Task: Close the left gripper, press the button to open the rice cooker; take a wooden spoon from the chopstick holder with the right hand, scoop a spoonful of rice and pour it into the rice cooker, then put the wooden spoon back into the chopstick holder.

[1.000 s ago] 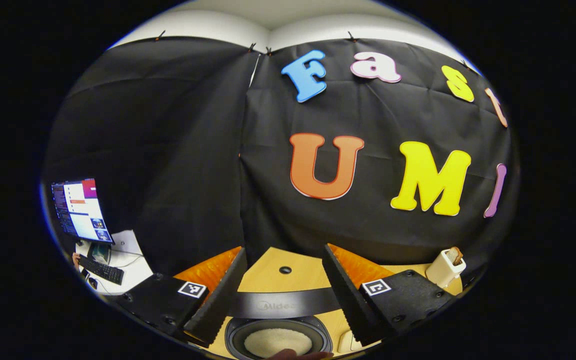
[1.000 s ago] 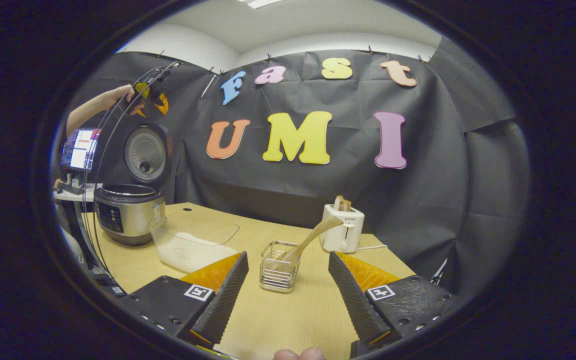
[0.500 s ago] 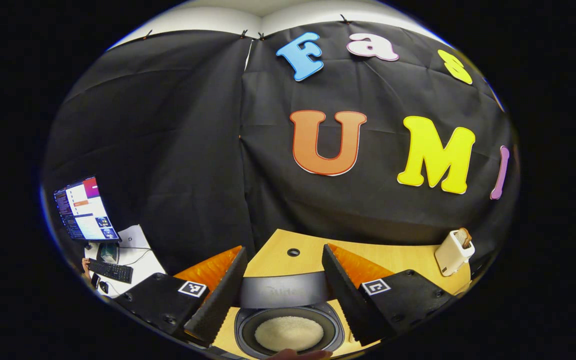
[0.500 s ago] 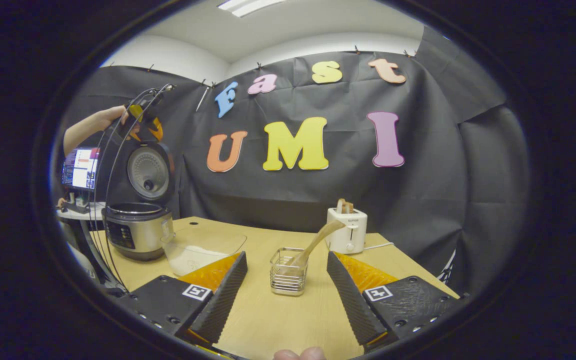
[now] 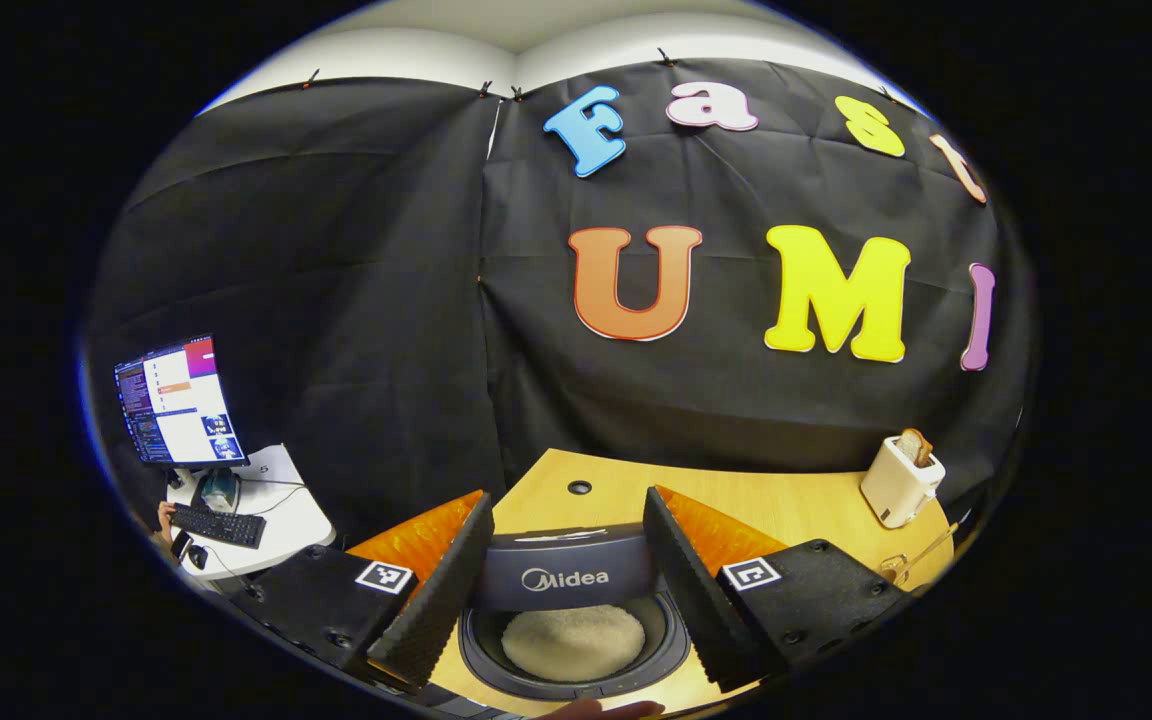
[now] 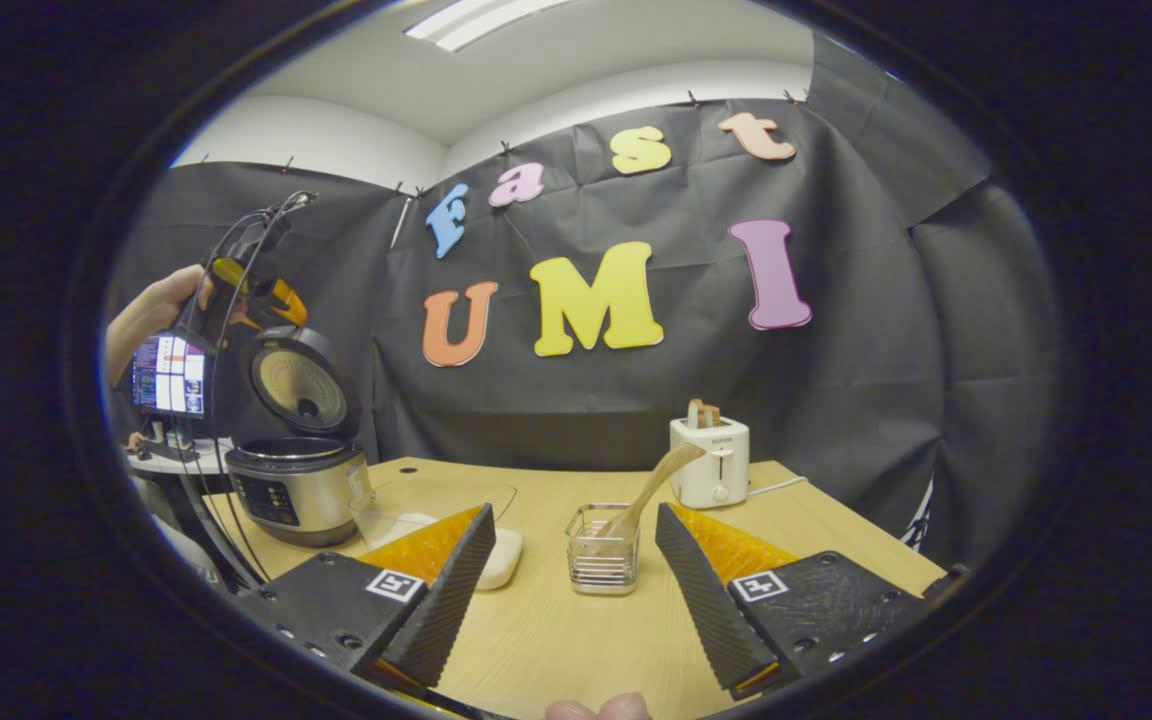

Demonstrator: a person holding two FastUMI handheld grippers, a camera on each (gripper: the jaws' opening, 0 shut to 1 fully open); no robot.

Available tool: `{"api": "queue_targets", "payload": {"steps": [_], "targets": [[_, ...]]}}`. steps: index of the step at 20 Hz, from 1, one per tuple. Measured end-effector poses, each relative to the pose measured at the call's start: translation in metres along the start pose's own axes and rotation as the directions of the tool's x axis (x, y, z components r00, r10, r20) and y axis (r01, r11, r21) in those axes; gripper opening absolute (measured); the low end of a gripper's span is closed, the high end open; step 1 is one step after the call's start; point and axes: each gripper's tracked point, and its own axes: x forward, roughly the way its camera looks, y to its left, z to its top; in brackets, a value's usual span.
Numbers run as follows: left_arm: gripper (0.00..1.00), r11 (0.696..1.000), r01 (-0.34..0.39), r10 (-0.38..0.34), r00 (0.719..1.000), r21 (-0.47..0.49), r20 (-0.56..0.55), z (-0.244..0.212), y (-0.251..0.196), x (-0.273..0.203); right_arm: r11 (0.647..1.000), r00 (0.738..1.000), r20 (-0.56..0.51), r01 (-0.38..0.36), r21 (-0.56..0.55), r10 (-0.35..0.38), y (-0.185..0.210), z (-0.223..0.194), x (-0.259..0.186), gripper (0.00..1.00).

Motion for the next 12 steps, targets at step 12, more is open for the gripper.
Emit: {"api": "queue_targets", "payload": {"steps": [12], "targets": [[0.96,1.000,-0.012,0.014,0.996,-0.025,0.088,-0.116,-0.012,-0.038,0.999,0.999,-0.007,-0.045,0.009,0.045,0.030,-0.009,0.000,0.95]]}}
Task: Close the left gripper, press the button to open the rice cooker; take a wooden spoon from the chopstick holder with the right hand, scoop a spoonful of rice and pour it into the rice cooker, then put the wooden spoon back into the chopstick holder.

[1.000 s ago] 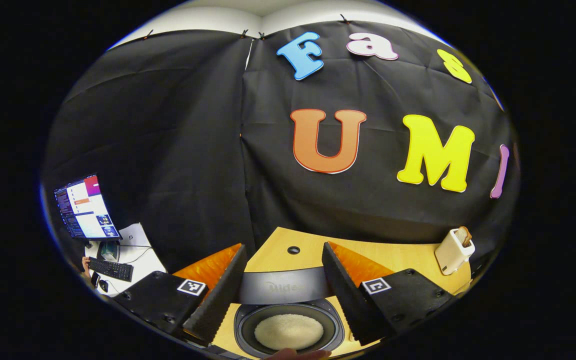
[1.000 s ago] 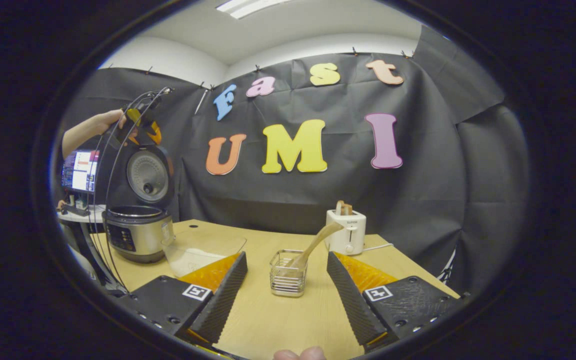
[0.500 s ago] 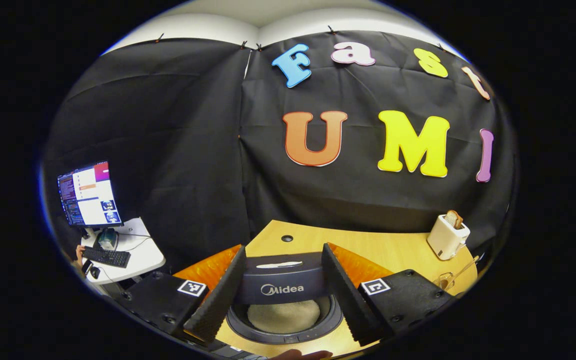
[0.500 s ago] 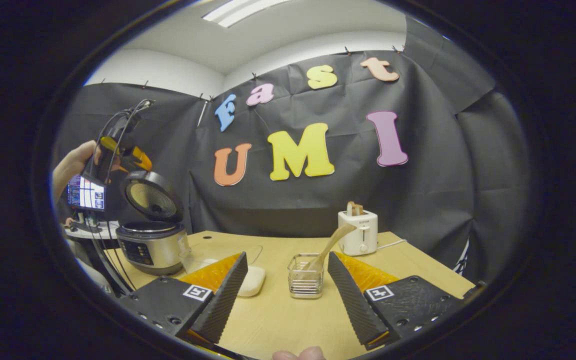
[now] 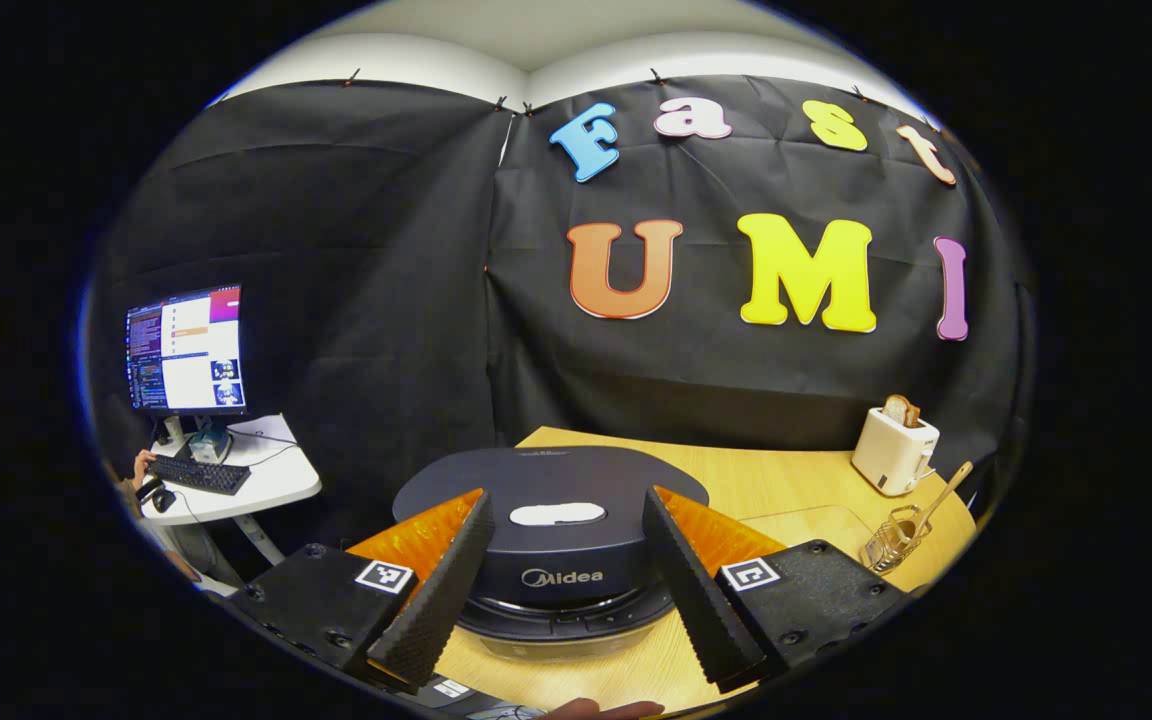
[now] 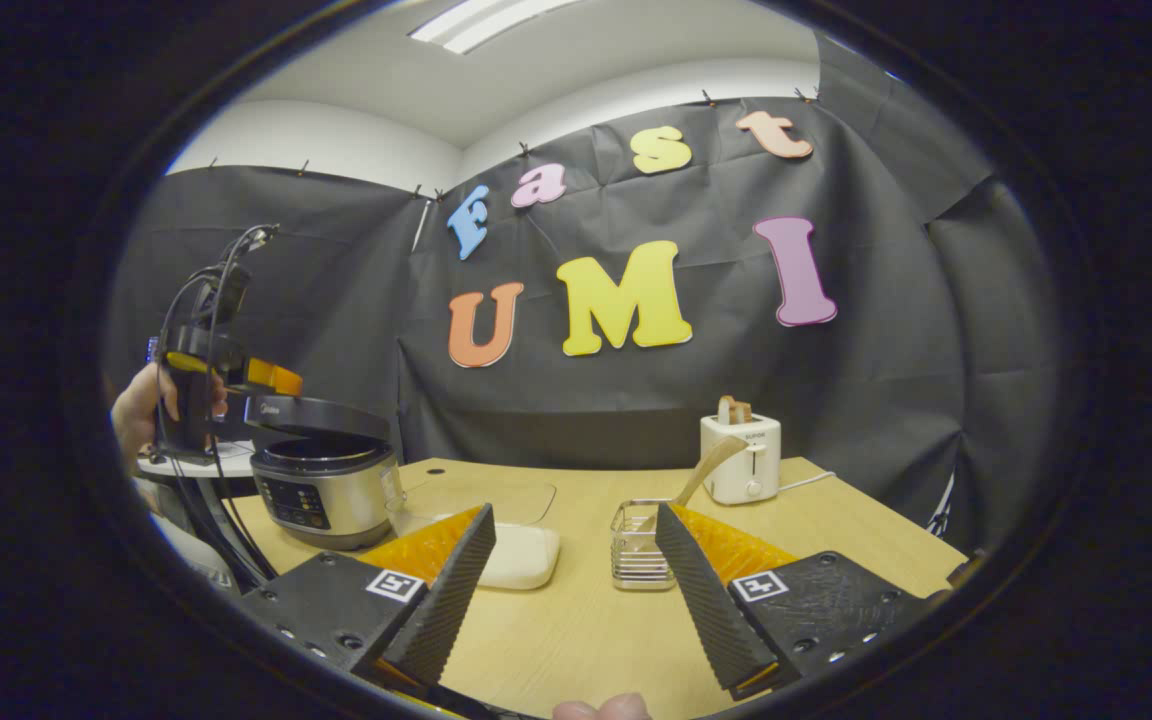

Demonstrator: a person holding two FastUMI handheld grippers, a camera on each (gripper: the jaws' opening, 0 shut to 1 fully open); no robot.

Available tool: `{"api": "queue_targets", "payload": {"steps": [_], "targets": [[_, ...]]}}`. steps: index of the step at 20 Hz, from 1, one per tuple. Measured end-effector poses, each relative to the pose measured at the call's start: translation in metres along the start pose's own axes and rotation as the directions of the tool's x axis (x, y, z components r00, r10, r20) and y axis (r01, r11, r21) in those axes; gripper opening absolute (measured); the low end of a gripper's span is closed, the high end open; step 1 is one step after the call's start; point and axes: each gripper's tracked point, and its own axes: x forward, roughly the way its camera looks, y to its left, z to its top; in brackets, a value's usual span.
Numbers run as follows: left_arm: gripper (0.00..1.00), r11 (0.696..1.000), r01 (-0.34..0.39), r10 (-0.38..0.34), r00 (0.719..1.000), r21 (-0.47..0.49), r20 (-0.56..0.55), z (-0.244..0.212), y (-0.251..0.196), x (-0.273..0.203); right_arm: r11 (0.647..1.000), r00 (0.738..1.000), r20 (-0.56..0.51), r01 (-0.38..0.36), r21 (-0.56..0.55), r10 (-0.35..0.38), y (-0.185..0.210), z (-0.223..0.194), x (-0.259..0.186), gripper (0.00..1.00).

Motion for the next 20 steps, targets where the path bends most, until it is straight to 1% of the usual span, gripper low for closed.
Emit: {"api": "queue_targets", "payload": {"steps": [3,6,7,8,9,10,11,12,13,15,16,17,18,19,20], "targets": [[0.96,1.000,-0.021,0.021,0.999,0.009,0.031,-0.011,0.000,-0.001,0.999,1.000,-0.012,0.001,0.035,0.000,0.002,-0.002,0.004,0.95],[0.96,0.998,-0.034,0.031,0.998,0.048,0.045,-0.020,-0.001,-0.001,0.998,1.000,-0.008,0.003,0.061,-0.003,0.003,-0.003,0.003,0.95],[0.96,0.998,-0.034,0.032,0.999,0.044,0.040,-0.025,-0.001,-0.001,0.998,1.000,-0.006,0.007,0.068,-0.006,0.003,-0.004,0.004,0.92],[0.96,0.999,-0.033,0.032,0.999,0.040,0.038,-0.028,-0.001,-0.001,0.997,1.000,-0.006,0.005,0.075,-0.005,0.004,-0.003,0.005,0.96],[0.96,0.999,-0.034,0.032,0.999,0.040,0.034,-0.032,-0.001,0.000,0.997,1.000,-0.004,0.003,0.080,-0.003,0.004,-0.003,0.007,0.96],[0.96,0.998,-0.037,0.035,0.999,0.043,0.033,-0.037,-0.002,-0.001,0.997,1.000,-0.004,0.002,0.081,-0.002,0.005,-0.004,0.007,0.92],[0.96,0.998,-0.042,0.040,0.998,0.053,0.040,-0.037,-0.003,-0.003,0.997,1.000,-0.007,0.003,0.078,-0.002,0.006,-0.005,0.009,0.96],[1.00,0.997,-0.040,0.035,0.997,0.072,0.063,-0.033,-0.003,0.000,0.997,1.000,-0.009,0.002,0.075,-0.001,0.007,-0.007,0.011,0.96],[0.96,0.997,-0.036,0.032,0.998,0.062,0.053,-0.038,-0.002,0.001,0.997,1.000,-0.014,0.000,0.074,0.001,0.007,-0.009,0.013,0.96],[0.96,0.998,-0.028,0.023,0.997,0.060,0.077,-0.042,-0.004,0.001,0.996,1.000,-0.020,-0.003,0.087,0.005,0.010,-0.014,0.015,0.96],[0.96,0.997,-0.025,0.022,0.998,0.066,0.059,-0.050,-0.003,0.000,0.995,1.000,-0.019,0.001,0.101,0.001,0.009,-0.016,0.015,0.96],[0.97,0.996,-0.025,0.017,0.995,0.080,0.103,-0.042,-0.004,-0.002,0.993,1.000,-0.009,0.007,0.120,-0.006,0.008,-0.015,0.016,0.91],[0.96,0.997,-0.025,0.018,0.995,0.071,0.099,-0.047,-0.004,0.001,0.990,1.000,0.000,0.010,0.139,-0.010,0.008,-0.013,0.018,0.95],[0.89,0.997,-0.026,0.018,0.993,0.072,0.115,-0.045,-0.003,0.000,0.988,1.000,0.004,0.013,0.151,-0.014,0.009,-0.012,0.020,0.92],[0.96,0.997,-0.028,0.019,0.992,0.075,0.125,-0.042,-0.003,0.001,0.988,1.000,0.008,0.015,0.153,-0.016,0.010,-0.012,0.022,0.96]]}}
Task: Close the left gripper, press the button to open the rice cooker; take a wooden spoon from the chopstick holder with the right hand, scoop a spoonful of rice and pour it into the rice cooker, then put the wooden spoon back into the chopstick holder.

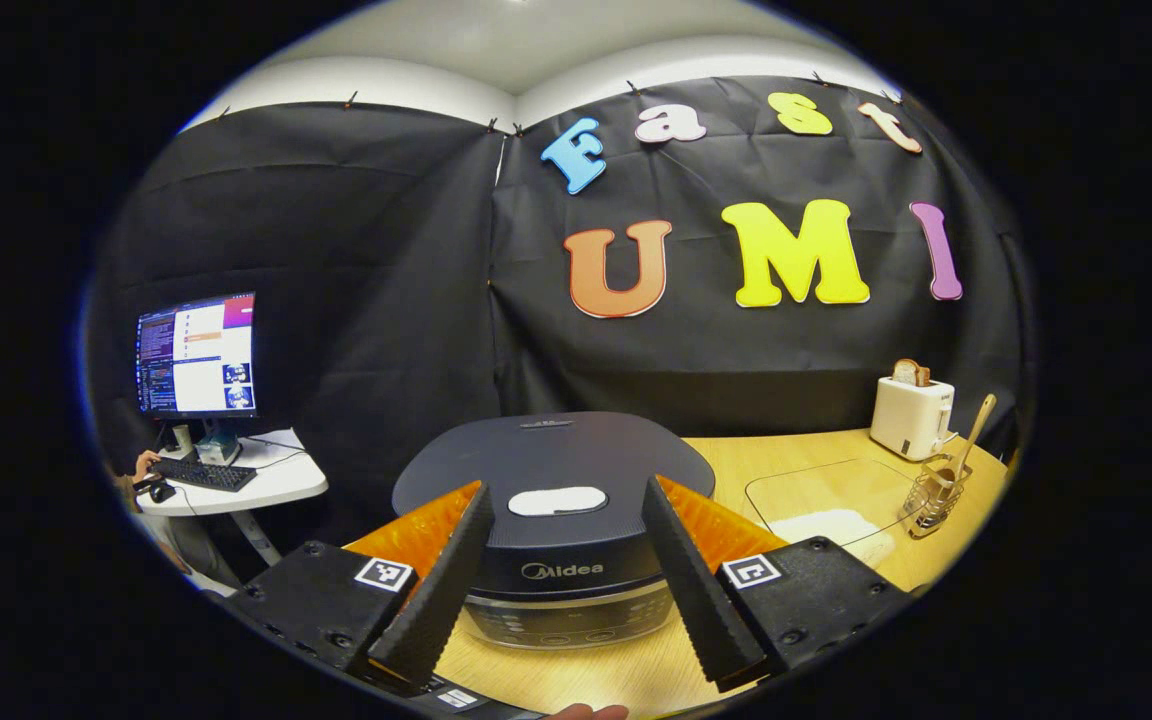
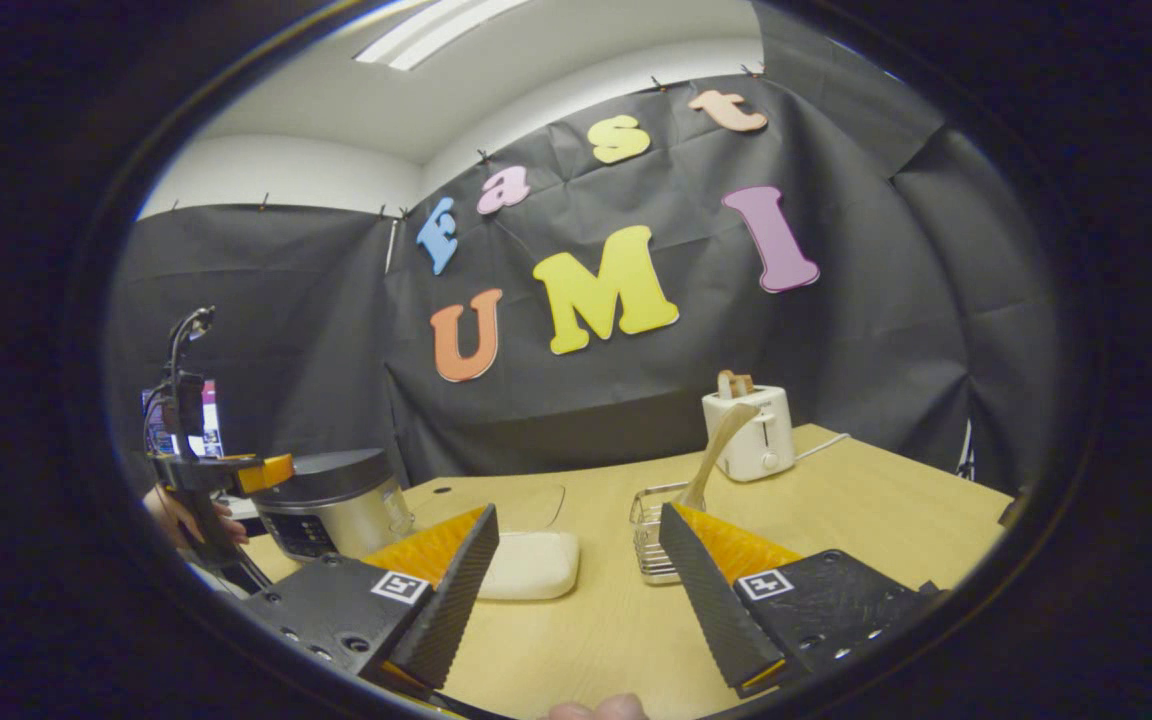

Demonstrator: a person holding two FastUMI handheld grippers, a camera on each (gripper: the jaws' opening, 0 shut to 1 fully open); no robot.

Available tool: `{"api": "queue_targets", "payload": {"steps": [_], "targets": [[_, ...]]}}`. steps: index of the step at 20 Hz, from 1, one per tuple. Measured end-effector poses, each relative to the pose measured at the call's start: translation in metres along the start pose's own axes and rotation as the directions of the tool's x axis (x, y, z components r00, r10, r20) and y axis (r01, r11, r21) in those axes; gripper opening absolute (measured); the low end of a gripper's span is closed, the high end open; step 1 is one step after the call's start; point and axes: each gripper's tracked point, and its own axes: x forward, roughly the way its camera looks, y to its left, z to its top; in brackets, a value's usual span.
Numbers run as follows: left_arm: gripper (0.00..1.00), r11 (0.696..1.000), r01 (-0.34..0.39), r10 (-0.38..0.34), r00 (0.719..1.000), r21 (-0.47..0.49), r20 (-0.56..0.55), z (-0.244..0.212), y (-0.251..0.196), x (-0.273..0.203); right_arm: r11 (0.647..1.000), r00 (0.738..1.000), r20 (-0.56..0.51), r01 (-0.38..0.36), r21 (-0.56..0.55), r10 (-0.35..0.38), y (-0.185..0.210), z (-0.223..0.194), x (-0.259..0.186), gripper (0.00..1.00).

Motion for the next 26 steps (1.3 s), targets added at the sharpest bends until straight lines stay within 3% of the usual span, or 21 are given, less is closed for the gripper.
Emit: {"api": "queue_targets", "payload": {"steps": [1,2,3,4,7,10,15,18,19,21,23,26], "targets": [[0.95,1.000,-0.004,0.004,1.000,-0.004,0.003,-0.001,0.000,-0.002,1.000,1.000,0.004,0.008,-0.009,-0.008,0.000,0.002,0.002,0.92],[0.96,1.000,-0.001,0.001,1.000,-0.001,0.015,0.003,-0.001,-0.002,1.000,1.000,0.005,0.018,-0.020,-0.018,-0.002,0.003,0.003,0.96],[0.95,1.000,0.002,-0.002,1.000,0.003,0.004,0.001,-0.001,-0.002,0.999,1.000,0.008,0.029,-0.031,-0.029,-0.003,0.004,0.005,0.92],[0.95,1.000,0.005,-0.005,1.000,0.012,0.008,0.003,-0.001,-0.001,0.998,0.999,0.012,0.049,-0.038,-0.048,-0.007,0.005,0.007,0.96],[0.99,1.000,-0.018,0.018,1.000,0.009,0.003,0.004,0.003,0.000,0.993,0.995,0.027,0.095,-0.069,-0.093,-0.011,0.011,0.014,0.96],[0.99,0.998,0.044,-0.041,0.998,-0.041,0.053,0.024,-0.024,-0.006,0.989,0.992,0.042,0.119,-0.089,-0.116,-0.006,0.016,0.021,0.96],[0.98,0.995,0.091,-0.095,0.979,0.032,0.181,0.057,-0.047,-0.022,0.980,0.989,0.083,0.136,-0.147,-0.125,0.004,0.031,0.022,0.92],[0.98,0.989,0.148,-0.148,0.971,0.013,0.189,0.059,-0.074,-0.036,0.976,0.985,0.111,0.149,-0.156,-0.132,0.013,0.040,0.021,0.96],[0.98,0.986,0.166,-0.165,0.968,0.010,0.188,0.058,-0.082,-0.039,0.976,0.984,0.117,0.151,-0.156,-0.134,0.016,0.043,0.020,0.92],[0.98,0.981,0.195,-0.192,0.963,0.002,0.188,0.055,-0.095,-0.045,0.975,0.983,0.132,0.151,-0.163,-0.130,0.025,0.049,0.018,0.96],[0.98,0.974,0.228,-0.224,0.957,-0.001,0.184,0.049,-0.106,-0.051,0.969,0.980,0.152,0.153,-0.192,-0.125,0.032,0.055,0.014,0.92],[0.98,0.971,0.237,-0.233,0.955,-0.004,0.185,0.045,-0.106,-0.058,0.964,0.976,0.175,0.168,-0.208,-0.132,0.035,0.060,0.012,0.96]]}}
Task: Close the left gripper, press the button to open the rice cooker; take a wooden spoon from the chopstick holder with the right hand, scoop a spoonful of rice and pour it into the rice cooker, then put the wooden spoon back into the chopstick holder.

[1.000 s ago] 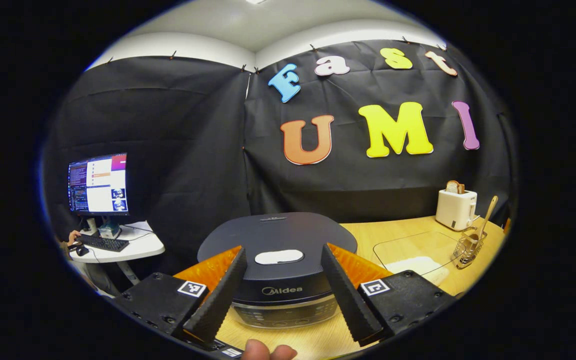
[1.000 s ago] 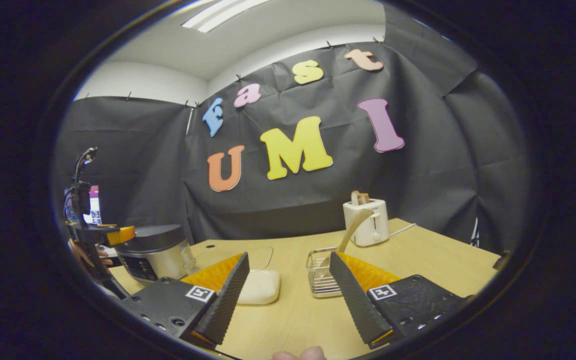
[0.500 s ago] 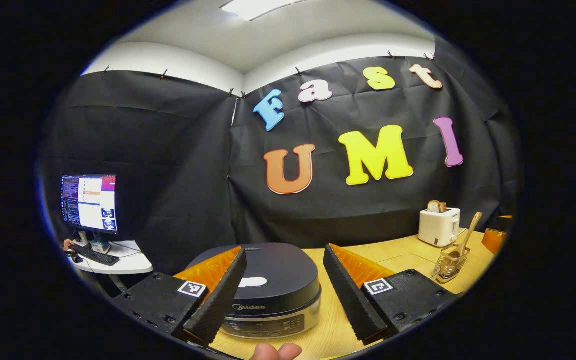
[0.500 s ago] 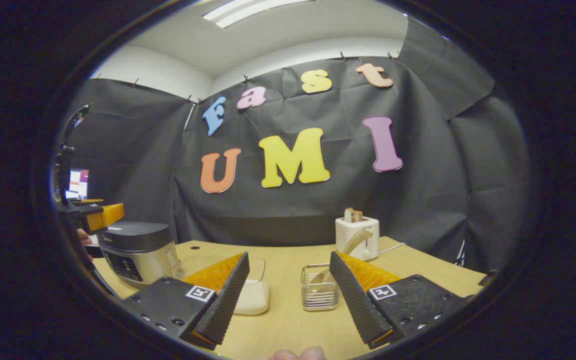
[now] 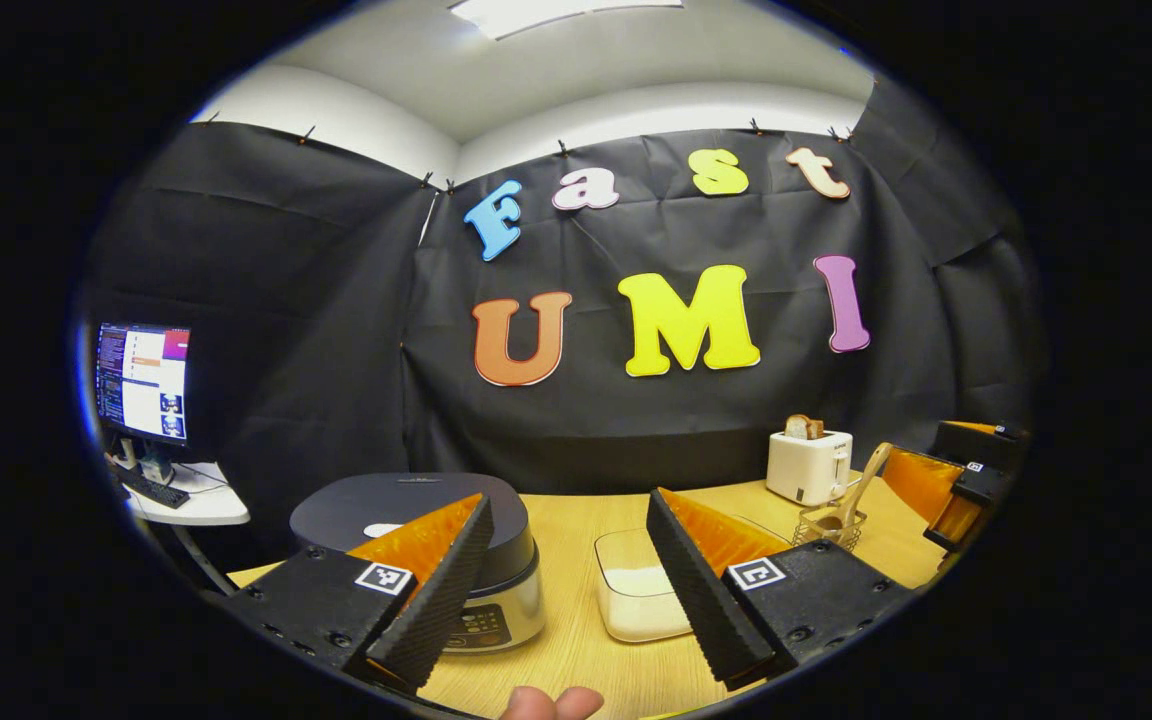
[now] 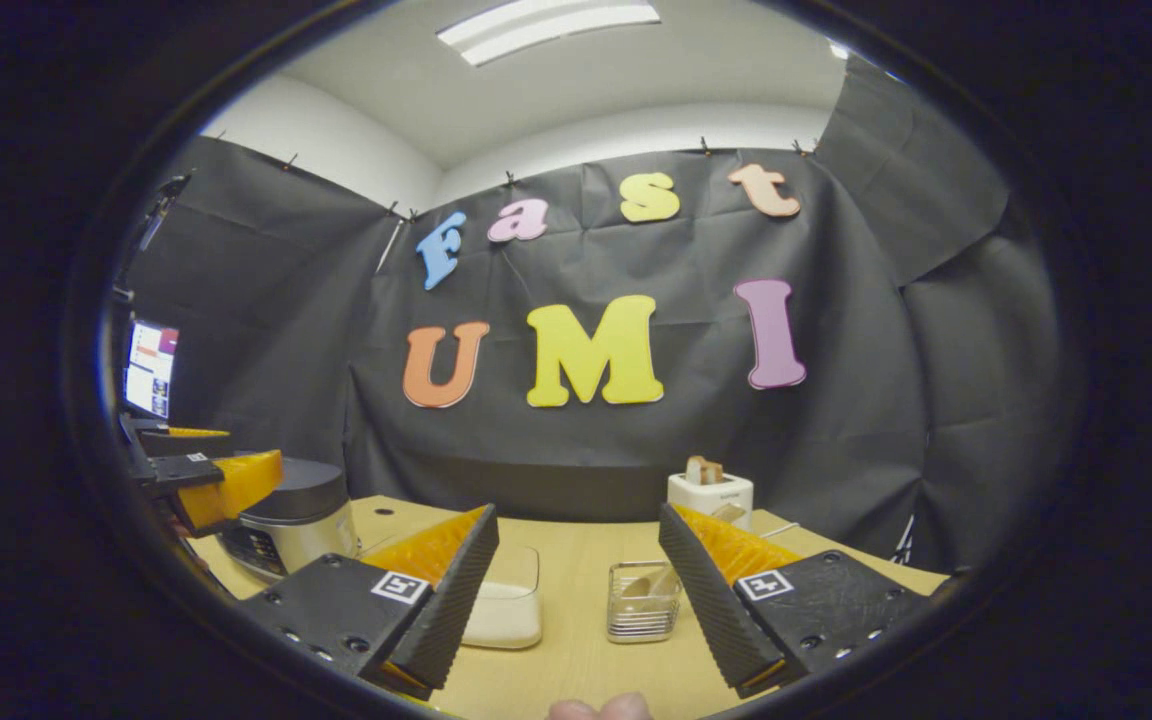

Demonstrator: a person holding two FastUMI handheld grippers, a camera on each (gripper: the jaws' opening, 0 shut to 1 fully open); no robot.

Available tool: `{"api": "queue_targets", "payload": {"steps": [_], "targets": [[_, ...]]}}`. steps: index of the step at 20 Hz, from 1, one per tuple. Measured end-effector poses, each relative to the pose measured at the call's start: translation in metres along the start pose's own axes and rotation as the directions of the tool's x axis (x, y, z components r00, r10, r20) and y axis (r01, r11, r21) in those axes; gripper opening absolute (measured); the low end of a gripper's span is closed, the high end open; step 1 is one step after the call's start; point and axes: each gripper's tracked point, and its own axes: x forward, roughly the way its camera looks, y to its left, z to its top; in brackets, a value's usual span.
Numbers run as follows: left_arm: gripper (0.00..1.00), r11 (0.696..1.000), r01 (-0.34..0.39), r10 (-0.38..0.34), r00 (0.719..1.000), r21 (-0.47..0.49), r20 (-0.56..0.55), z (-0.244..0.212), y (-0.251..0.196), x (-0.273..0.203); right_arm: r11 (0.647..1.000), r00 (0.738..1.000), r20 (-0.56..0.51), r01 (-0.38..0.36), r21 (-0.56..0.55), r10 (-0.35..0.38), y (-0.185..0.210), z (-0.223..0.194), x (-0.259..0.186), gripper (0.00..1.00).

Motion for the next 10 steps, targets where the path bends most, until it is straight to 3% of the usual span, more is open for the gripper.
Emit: {"api": "queue_targets", "payload": {"steps": [4,5,6,9,10], "targets": [[0.98,1.000,-0.012,0.011,1.000,0.023,0.018,0.007,0.005,-0.007,1.000,1.000,0.018,0.001,-0.005,0.000,0.009,0.007,-0.005,0.96],[0.99,1.000,0.000,0.000,1.000,0.012,0.023,0.008,0.000,-0.006,1.000,1.000,0.021,0.005,-0.004,-0.005,0.009,0.010,-0.006,1.00],[0.98,1.000,0.009,-0.009,1.000,0.001,0.021,0.008,-0.003,-0.007,1.000,1.000,0.025,0.015,-0.004,-0.015,0.008,0.011,-0.005,0.92],[1.00,1.000,0.030,-0.030,0.999,0.007,0.010,0.004,-0.004,-0.005,1.000,0.999,0.027,0.026,-0.017,-0.026,0.013,0.015,-0.003,0.95],[0.99,0.999,0.032,-0.032,0.999,0.007,0.006,0.002,-0.003,-0.004,0.999,0.999,0.026,0.029,-0.022,-0.028,0.014,0.015,-0.003,0.91]]}}
